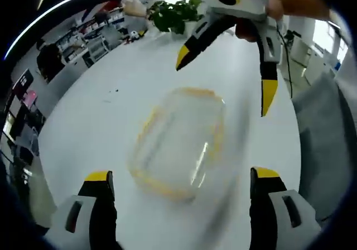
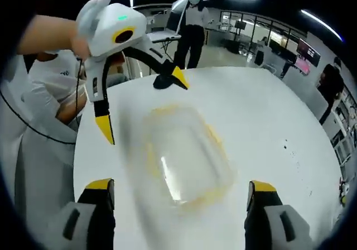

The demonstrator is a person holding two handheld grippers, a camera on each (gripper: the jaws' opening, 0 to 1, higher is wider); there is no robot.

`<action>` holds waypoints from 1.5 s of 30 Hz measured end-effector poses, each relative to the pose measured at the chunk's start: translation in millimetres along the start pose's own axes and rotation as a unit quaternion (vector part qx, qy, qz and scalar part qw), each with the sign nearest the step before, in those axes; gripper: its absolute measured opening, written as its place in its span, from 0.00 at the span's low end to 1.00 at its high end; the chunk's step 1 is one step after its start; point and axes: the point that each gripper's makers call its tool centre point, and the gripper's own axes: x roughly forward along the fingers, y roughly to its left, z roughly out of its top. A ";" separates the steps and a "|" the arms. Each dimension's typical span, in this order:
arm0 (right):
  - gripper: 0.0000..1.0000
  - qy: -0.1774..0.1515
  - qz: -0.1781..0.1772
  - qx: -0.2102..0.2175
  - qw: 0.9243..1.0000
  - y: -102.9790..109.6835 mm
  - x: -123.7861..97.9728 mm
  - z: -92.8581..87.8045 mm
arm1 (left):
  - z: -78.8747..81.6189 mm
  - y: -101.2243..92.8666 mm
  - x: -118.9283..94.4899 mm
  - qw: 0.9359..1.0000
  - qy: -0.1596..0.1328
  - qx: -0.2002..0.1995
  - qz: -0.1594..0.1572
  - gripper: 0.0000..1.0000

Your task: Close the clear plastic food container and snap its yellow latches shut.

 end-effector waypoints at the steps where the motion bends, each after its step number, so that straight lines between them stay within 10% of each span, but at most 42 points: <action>1: 0.99 -0.001 -0.006 -0.001 1.000 0.7 -1.5 -2.1 | -1.5 -3.3 -1.4 1.000 -0.003 -0.009 0.000 0.99; 33: 0.99 -0.113 -0.088 0.134 0.981 69.1 -77.4 -50.6 | -42.5 -76.0 -84.4 0.981 -0.090 -0.134 0.108 0.99; 38: 0.99 -0.126 -0.098 0.156 0.975 89.0 -92.4 -63.7 | -40.4 -93.7 -102.4 0.968 -0.128 -0.188 0.105 0.99; 45: 0.99 -0.138 -0.102 0.179 0.969 115.9 -111.2 -83.4 | -62.4 -120.9 -116.8 0.972 -0.106 -0.164 0.130 0.99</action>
